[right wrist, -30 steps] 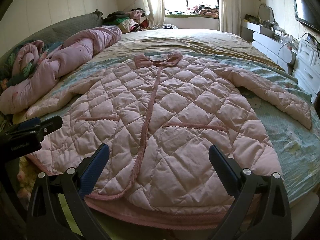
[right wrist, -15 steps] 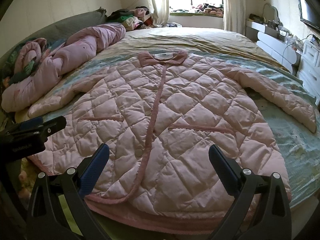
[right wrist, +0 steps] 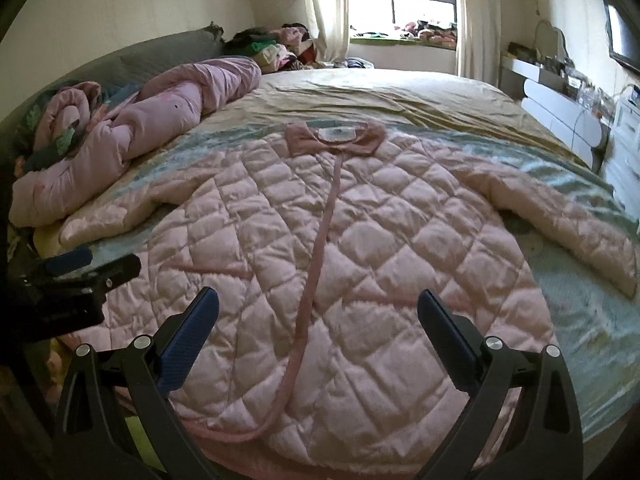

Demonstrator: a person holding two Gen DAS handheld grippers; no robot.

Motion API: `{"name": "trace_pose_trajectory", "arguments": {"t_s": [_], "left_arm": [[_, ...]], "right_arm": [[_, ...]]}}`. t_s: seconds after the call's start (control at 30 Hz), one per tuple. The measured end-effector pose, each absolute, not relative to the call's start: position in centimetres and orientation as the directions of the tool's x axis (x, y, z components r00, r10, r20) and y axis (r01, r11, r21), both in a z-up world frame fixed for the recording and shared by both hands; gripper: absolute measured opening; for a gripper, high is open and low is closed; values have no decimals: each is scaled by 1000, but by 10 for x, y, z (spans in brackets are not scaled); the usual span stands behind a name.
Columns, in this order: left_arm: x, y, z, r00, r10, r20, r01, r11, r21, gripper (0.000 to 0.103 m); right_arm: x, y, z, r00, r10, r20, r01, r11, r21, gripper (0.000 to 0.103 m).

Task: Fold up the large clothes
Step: 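Move the right tool toward the coat sleeve cuff nearest it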

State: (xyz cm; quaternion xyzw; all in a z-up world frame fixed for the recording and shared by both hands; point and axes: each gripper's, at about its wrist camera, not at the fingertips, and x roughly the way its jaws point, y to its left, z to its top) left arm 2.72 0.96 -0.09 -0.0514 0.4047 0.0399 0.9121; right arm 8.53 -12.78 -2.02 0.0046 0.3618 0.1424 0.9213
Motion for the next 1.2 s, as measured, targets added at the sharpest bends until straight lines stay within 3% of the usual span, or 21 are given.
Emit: {"name": "trace_pose_trajectory", "arguments": {"t_s": [0.83, 1.2], "left_arm": [[136, 31, 52, 653, 32, -756, -146, 986, -85, 94], [195, 19, 61, 647, 34, -762, -134, 989, -69, 94]], "right_arm": [[190, -137, 61, 707, 375, -600, -316, 926, 207, 99], [259, -175, 66, 732, 310, -606, -184, 947, 262, 99]]}}
